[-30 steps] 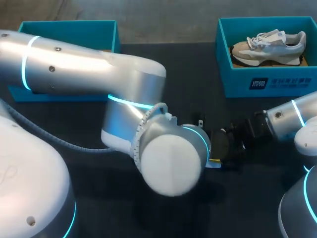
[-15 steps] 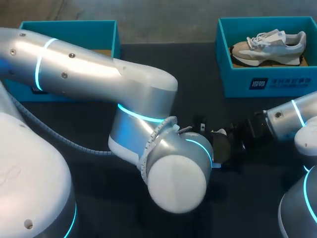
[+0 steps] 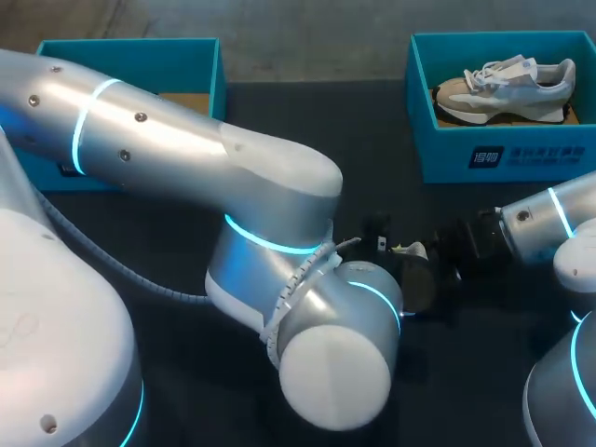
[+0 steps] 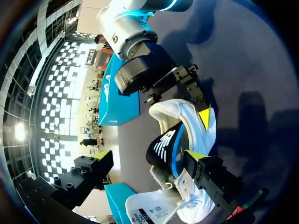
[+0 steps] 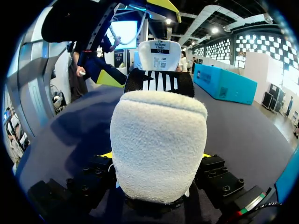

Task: Take the shoe out of the shoebox, open the shoe tongue, remove and reinsert the insole, then place the shoe into the shoebox

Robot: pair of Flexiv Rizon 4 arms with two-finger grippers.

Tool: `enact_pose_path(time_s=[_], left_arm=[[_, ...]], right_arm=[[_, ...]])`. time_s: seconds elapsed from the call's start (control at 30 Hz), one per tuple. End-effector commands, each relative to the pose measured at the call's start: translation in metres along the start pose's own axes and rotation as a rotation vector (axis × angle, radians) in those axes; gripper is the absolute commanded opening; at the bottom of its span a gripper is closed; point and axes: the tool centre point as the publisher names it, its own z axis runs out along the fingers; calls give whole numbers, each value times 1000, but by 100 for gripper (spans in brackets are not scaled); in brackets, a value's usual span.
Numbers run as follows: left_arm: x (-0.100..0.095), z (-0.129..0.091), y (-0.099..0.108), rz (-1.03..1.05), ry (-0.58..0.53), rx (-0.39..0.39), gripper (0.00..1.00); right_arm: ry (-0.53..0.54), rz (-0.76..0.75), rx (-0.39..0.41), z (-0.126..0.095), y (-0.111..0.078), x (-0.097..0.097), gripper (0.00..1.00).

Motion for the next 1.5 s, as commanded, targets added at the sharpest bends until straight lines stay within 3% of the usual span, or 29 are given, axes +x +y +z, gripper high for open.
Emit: enact_pose_path(time_s=[0.03, 0.73, 0.77, 0.8, 0.9, 1.0, 1.17, 1.3, 1.5], left_arm=[[5, 5, -6, 2, -20, -6, 100], [9, 16, -11, 5, -83, -55, 100], [9, 16, -11, 3, -80, -56, 98], [10, 17, -10, 2, -78, -57, 89], [13, 18, -9, -2, -73, -61, 84], [15, 20, -9, -1, -72, -62, 69], [13, 21, -8, 0, -83, -61, 69], [13, 23, -6, 4, -87, -61, 57], [16, 22, -3, 6, -82, -62, 47]], right_arm=[[-1, 0, 3, 3, -5, -1, 0], [-1, 0, 3, 3, -5, -1, 0], [-1, 0, 3, 3, -5, -1, 0], [-1, 0, 3, 3, -5, -1, 0], [-1, 0, 3, 3, -5, -1, 0], [-1, 0, 3, 3, -5, -1, 0], [-1, 0, 3, 3, -5, -1, 0], [-1, 0, 3, 3, -5, -1, 0], [-1, 0, 3, 3, -5, -1, 0]])
